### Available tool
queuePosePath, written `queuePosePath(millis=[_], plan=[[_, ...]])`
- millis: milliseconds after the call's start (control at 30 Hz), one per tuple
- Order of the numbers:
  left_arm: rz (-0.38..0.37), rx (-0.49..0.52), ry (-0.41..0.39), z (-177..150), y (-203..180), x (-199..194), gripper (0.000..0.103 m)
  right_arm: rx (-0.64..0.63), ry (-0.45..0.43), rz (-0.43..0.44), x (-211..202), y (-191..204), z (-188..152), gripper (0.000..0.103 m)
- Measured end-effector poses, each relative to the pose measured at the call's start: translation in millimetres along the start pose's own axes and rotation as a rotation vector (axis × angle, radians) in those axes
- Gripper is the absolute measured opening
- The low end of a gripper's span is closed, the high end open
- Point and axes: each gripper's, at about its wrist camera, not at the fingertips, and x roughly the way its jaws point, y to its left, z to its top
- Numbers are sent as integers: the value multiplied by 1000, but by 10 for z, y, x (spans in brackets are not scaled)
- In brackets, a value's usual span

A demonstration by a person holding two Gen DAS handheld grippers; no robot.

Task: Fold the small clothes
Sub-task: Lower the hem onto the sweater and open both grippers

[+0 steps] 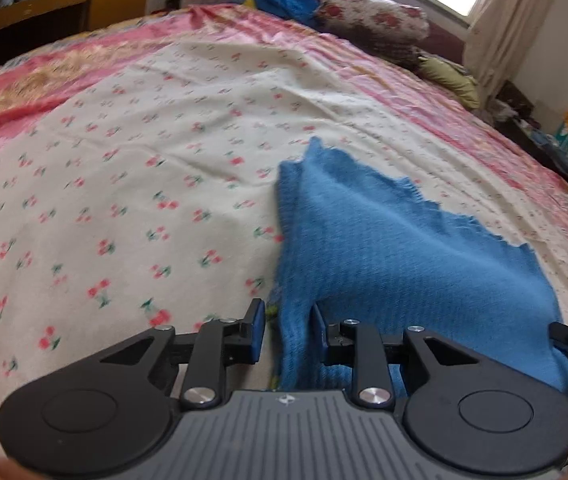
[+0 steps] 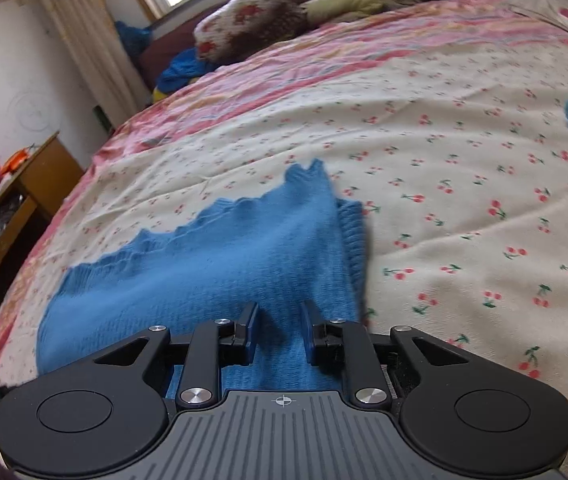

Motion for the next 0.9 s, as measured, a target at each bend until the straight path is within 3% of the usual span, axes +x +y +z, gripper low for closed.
queuePosePath(millis=[267, 400, 567, 900], plan=[[14, -5, -5, -65, -5, -107, 32, -12, -1, -69, -65, 64, 25, 19], [4, -16, -14, -64, 25, -166, 32, -82, -25, -78, -217, 285, 51, 29], [5, 2, -26, -59, -7, -204, 32, -181, -27, -61, -222, 657, 58, 29], [9, 20, 3, -106, 15, -94, 33, -290, 65, -10, 158, 1211, -42, 29]])
